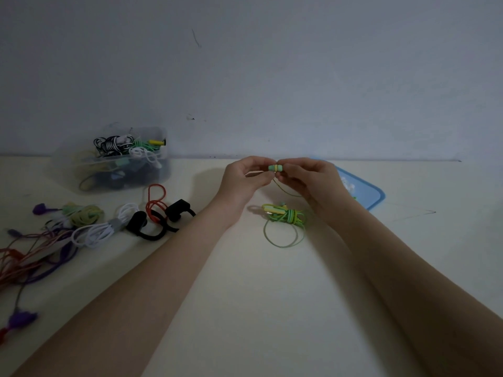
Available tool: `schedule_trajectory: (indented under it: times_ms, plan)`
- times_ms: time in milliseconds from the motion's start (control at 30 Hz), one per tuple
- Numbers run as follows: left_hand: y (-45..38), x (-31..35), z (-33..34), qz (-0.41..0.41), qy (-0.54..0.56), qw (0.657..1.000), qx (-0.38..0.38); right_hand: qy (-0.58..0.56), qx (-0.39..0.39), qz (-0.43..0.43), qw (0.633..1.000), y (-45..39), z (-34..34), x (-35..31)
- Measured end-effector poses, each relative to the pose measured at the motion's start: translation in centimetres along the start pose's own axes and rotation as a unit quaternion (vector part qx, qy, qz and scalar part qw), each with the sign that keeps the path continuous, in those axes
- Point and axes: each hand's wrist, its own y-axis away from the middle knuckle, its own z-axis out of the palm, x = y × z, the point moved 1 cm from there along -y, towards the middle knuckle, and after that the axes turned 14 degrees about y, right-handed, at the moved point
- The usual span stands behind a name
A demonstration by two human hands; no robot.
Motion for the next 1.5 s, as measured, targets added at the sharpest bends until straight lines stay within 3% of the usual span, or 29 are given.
schedule_trajectory:
  times_ms: [300, 467, 600, 833, 933, 1133, 1233, 1367, 1500]
  plan:
    - [-0.1, 0.0, 0.2, 0.017, -0.019, 1.000, 0.001, 0.240, 0.068, -0.069, 0.966, -0.6, 0.2, -0.9]
    - [0.1, 0.1, 0.8, 0.011, -0.070, 0.997, -0.029, 0.395, 0.085, -0.113, 0.908, -1.5, -0.9, -2.6]
    - [-0.1, 0.9, 1.4, 0.021, -0.007, 1.000, 0.008, 0.555, 0.105, -0.134, 0.814, -1.1, -2.7, -3.5]
    - [-0.2, 0.9, 1.4, 0.038, -0.113, 0.993, 0.001, 0.685, 0.133, -0.019, 0.716, 0.4, -6.2, -3.5]
    - [-0.2, 1.5, 1.7, 0.033, -0.122, 0.992, -0.001, 0.722, 0.093, 0.045, 0.684, 1.1, -6.7, -3.8]
    - [0.6, 2.0, 1.6, -0.055, -0.126, 0.989, -0.044, 0.721, 0.081, 0.059, 0.686, 2.0, -6.9, -3.1]
    - [0.9, 1.7, 0.4, -0.064, -0.206, 0.975, -0.044, 0.673, 0.092, 0.018, 0.733, 2.1, -7.3, -3.5]
    - [1.1, 1.5, -0.8, -0.061, -0.269, 0.959, -0.066, 0.575, 0.013, -0.032, 0.817, 2.7, -5.4, -4.0]
    - [1.4, 1.7, -1.1, -0.059, -0.294, 0.951, -0.077, 0.564, -0.026, -0.049, 0.824, 2.2, -2.2, -3.9]
